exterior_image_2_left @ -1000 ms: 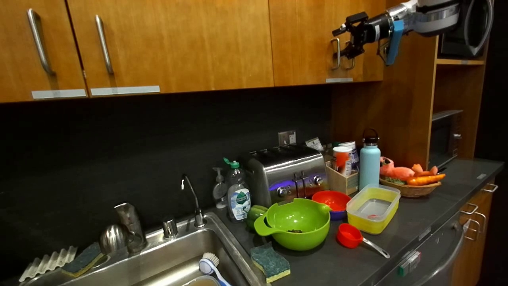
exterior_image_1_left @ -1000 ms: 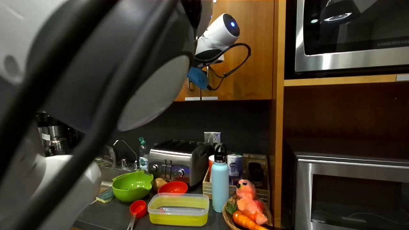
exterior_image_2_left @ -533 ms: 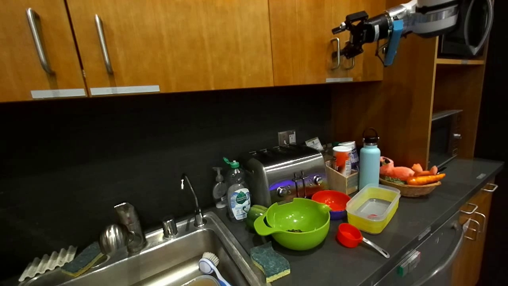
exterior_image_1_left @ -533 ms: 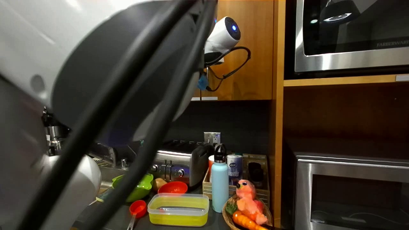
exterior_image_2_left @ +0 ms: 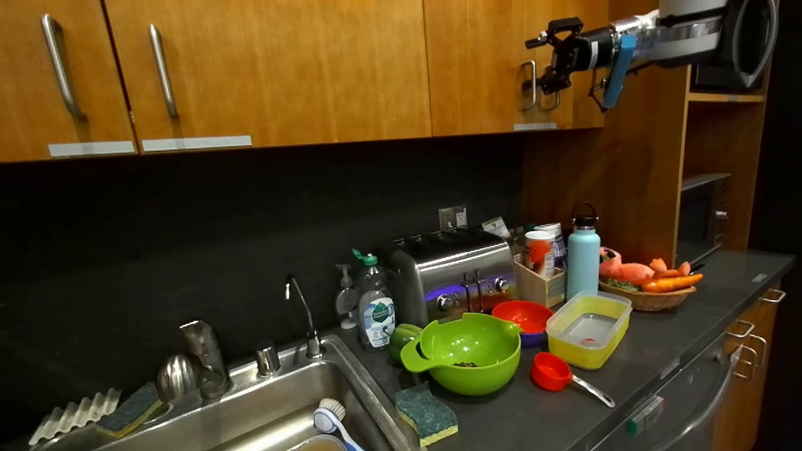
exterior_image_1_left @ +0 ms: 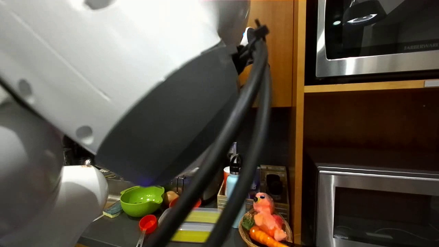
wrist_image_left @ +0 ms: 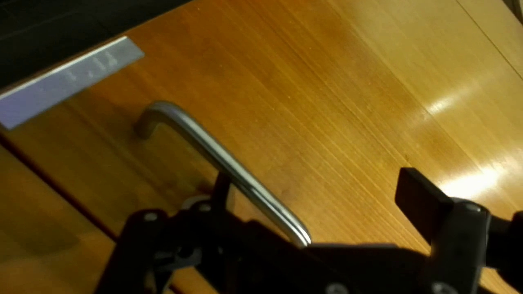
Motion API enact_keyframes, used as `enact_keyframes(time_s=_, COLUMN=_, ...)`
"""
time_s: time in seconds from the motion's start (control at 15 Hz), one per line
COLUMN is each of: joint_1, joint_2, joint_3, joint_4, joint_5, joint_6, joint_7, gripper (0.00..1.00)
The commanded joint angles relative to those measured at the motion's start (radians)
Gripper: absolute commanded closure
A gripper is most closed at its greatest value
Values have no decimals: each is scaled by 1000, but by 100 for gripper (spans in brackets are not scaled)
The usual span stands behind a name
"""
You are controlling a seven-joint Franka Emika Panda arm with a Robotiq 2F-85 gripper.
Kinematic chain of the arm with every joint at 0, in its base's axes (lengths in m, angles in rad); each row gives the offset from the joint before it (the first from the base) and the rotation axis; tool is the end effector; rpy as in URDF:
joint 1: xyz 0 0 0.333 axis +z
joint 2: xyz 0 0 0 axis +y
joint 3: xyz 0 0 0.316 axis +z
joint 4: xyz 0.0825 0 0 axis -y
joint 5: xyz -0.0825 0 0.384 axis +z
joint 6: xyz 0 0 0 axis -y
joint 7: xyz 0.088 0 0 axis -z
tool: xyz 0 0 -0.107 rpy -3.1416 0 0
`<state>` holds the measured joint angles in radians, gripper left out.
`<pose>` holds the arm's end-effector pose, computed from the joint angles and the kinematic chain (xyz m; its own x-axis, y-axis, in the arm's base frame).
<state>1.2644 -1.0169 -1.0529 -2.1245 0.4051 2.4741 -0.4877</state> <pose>0.4897 -0.1007 0.6327 0.6558 -0.2544 0.7108 0.5801 -0.4327 -0.6901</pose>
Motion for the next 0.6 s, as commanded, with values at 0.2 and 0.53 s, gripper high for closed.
enact_keyframes(time_s=0.2, joint_1=71, joint_2=-82, joint_3=14, joint_4=-36, joint_5=28, joint_6=83, joint_7=-6, gripper=0)
enact_keyframes(time_s=0.53, joint_1=84, joint_2=-108, joint_3=21, joint_4=-59, joint_5=14, joint_6=107, joint_7=5, gripper=0)
